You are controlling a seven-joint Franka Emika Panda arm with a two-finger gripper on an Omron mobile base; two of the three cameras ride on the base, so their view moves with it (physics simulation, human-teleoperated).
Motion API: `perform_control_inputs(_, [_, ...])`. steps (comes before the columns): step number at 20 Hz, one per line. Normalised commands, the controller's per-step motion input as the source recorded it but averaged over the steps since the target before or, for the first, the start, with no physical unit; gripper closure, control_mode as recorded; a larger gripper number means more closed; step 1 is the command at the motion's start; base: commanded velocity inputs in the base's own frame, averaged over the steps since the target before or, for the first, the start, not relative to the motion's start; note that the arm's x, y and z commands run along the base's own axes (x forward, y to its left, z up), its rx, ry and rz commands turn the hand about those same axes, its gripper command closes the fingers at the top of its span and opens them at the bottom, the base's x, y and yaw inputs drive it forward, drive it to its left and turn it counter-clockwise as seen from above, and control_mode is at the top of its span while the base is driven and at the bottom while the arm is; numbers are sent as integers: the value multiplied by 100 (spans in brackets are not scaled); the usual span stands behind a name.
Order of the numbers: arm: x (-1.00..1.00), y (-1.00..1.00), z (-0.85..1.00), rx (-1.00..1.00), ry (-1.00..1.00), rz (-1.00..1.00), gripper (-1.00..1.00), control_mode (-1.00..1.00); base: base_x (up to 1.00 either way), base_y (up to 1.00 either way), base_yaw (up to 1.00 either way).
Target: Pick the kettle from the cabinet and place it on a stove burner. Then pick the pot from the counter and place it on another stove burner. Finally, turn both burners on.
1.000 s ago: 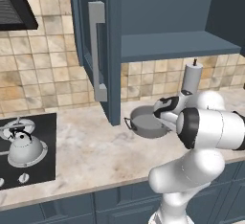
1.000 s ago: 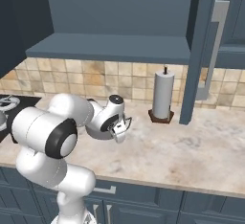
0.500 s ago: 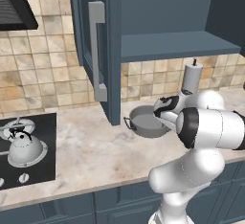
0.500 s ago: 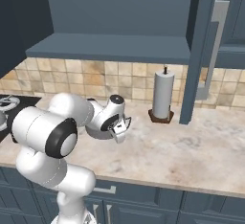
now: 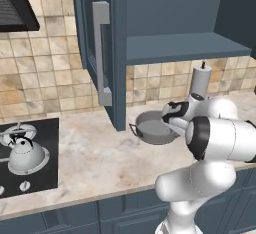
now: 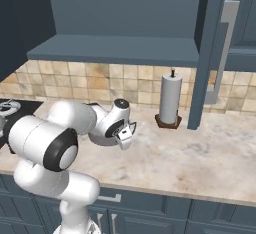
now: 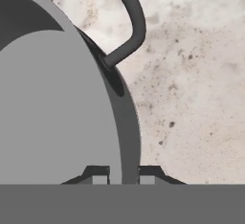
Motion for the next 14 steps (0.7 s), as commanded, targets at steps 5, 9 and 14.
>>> perform_control_inputs(5, [-10,0,23,-2,0,-3,100,-100,0,0,0])
perform_control_inputs(9, [-8,-2,34,0,0,-6,100,-100,0,0,0])
perform_control_inputs(14, [-11,-7,36,0,1,-7,100,-100,0,0,0])
